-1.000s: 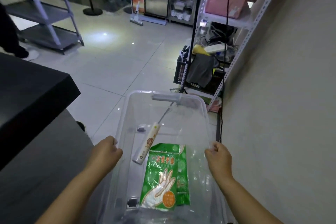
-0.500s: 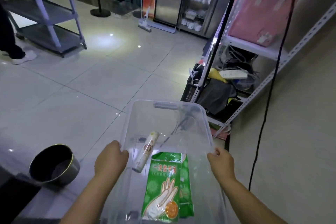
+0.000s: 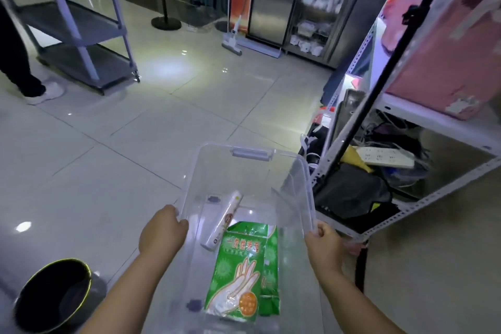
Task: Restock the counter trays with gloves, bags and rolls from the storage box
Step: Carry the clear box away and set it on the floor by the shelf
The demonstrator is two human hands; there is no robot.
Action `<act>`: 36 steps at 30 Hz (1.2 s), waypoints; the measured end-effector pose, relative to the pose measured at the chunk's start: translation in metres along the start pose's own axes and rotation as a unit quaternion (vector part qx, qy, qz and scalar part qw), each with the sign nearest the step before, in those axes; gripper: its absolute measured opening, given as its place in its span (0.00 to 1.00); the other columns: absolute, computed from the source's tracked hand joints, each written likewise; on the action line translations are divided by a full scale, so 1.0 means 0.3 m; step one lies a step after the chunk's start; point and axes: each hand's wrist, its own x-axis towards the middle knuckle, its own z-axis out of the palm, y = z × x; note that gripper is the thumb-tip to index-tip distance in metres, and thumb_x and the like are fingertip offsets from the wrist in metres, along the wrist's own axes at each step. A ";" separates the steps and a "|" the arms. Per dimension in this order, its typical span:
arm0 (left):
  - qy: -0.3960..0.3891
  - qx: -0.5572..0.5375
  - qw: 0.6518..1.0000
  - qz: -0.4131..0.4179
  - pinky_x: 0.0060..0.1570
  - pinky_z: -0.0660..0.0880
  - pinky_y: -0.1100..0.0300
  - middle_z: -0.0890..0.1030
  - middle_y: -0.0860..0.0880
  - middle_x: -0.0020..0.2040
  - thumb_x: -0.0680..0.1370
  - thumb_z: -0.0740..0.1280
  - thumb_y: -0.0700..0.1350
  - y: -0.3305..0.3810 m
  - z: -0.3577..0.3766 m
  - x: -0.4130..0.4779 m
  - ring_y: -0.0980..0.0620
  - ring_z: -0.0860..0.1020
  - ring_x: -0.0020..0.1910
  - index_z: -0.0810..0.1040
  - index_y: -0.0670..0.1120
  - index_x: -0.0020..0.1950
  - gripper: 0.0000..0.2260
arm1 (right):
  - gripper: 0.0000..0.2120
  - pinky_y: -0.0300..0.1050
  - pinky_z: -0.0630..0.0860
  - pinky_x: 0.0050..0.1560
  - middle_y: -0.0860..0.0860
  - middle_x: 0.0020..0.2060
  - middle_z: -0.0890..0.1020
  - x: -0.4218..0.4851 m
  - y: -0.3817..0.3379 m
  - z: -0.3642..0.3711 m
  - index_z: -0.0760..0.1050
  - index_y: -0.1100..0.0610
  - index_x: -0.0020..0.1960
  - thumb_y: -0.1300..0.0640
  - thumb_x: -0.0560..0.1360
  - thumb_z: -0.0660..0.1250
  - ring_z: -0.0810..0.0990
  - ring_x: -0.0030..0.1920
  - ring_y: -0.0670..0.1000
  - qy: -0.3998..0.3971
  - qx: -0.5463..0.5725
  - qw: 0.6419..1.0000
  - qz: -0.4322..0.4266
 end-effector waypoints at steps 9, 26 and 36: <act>0.038 -0.030 0.996 -0.073 0.37 0.67 0.57 0.80 0.43 0.45 0.73 0.62 0.44 0.064 -0.126 0.450 0.42 0.76 0.43 0.74 0.43 0.47 0.06 | 0.03 0.46 0.67 0.33 0.60 0.33 0.79 0.409 -0.379 0.318 0.75 0.64 0.37 0.64 0.69 0.65 0.74 0.34 0.57 -0.093 -0.042 0.991 -0.085; -0.001 -0.036 0.999 0.000 0.36 0.66 0.58 0.77 0.45 0.39 0.72 0.64 0.44 0.235 -0.423 1.757 0.43 0.74 0.38 0.72 0.44 0.42 0.04 | 0.08 0.43 0.67 0.29 0.55 0.28 0.78 1.002 -1.055 1.071 0.75 0.54 0.33 0.65 0.68 0.66 0.73 0.30 0.55 -0.055 -0.030 0.998 0.002; -0.068 -0.030 0.994 0.076 0.36 0.64 0.58 0.76 0.47 0.37 0.72 0.65 0.44 0.674 -0.286 2.264 0.44 0.74 0.38 0.72 0.46 0.42 0.03 | 0.13 0.43 0.68 0.30 0.50 0.26 0.77 1.444 -1.137 1.135 0.74 0.48 0.31 0.64 0.68 0.66 0.72 0.26 0.50 0.046 0.014 0.995 0.087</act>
